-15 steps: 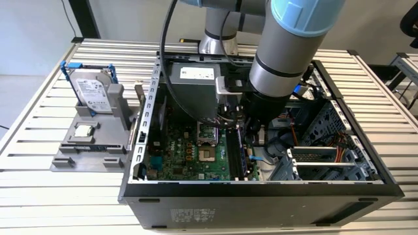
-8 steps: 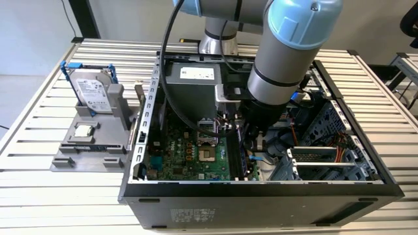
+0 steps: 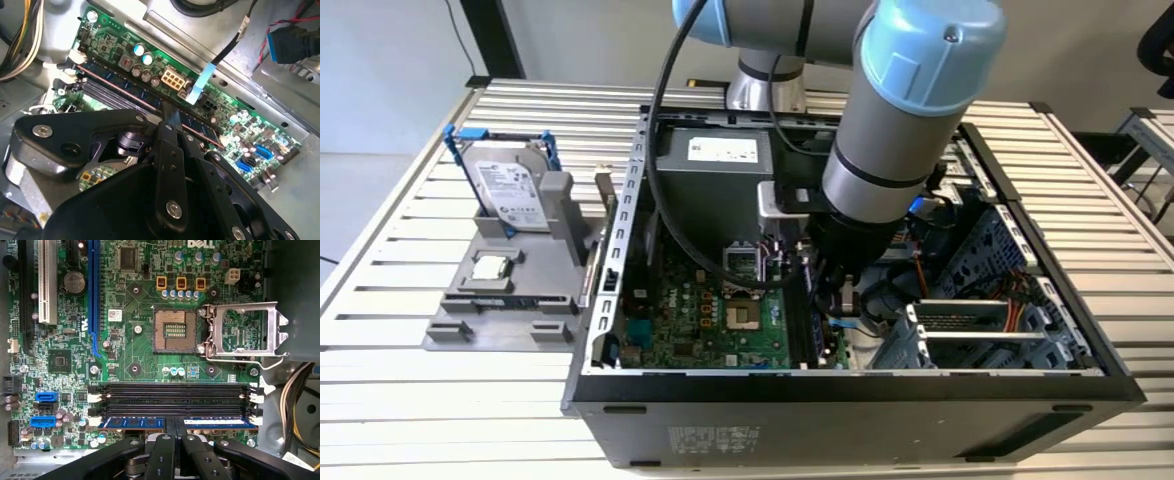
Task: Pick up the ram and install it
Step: 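Press down the ram until it locks into place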
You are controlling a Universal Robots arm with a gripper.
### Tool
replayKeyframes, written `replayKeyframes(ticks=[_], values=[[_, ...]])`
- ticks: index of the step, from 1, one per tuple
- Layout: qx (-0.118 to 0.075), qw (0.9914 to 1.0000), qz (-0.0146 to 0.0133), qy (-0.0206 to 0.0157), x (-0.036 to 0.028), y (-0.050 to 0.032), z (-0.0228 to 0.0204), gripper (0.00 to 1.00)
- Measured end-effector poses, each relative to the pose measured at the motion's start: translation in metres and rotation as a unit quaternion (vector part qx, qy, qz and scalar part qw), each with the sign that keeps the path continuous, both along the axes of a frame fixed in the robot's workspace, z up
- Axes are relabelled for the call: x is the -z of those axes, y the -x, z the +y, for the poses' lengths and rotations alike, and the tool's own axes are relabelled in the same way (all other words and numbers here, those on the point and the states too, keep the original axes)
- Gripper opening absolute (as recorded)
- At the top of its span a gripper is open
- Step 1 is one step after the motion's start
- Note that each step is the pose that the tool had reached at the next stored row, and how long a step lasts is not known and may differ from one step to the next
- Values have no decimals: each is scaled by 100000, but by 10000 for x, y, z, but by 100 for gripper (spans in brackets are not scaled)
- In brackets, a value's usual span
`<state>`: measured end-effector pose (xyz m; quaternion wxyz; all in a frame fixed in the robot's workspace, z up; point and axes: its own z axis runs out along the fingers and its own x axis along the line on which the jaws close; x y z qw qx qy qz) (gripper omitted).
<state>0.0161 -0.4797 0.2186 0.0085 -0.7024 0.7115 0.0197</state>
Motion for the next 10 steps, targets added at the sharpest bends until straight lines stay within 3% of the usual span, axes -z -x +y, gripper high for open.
replayKeyframes(ticks=[2, 4, 10], values=[[4, 100000, -1, 53, 5, 0, 4, 0], [6, 100000, -64, -204, -50, -1, 11, 0], [1, 100000, -39, -89, -327, -1, 6, 0]])
